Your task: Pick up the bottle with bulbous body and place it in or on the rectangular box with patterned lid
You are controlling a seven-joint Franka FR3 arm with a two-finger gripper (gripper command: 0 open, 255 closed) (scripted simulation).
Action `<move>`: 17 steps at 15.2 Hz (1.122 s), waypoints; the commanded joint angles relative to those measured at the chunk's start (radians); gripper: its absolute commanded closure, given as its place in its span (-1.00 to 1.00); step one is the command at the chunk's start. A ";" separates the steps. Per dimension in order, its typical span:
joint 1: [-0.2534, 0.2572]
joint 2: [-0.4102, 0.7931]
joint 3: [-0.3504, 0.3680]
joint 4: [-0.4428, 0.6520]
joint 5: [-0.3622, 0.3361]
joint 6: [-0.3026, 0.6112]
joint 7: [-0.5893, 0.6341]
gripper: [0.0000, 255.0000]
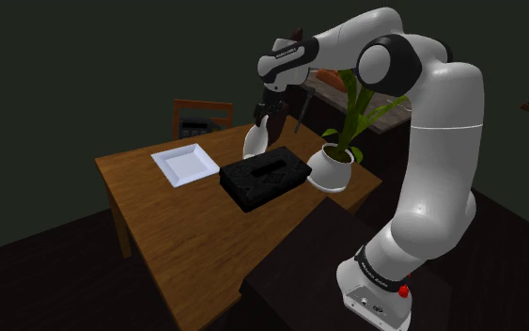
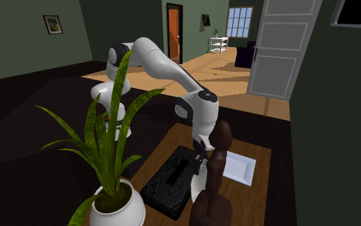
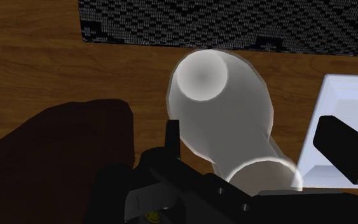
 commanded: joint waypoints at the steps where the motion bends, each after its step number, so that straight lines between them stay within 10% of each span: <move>1: 0.000 0.000 0.000 -0.001 0.000 0.002 0.000 -1.00; 5: 0.000 0.000 0.000 -0.001 0.000 0.002 0.000 -1.00; 6: 0.000 0.000 0.000 -0.001 0.000 0.002 0.000 1.00; 17: 0.001 -0.013 -0.002 0.006 -0.003 -0.019 0.002 1.00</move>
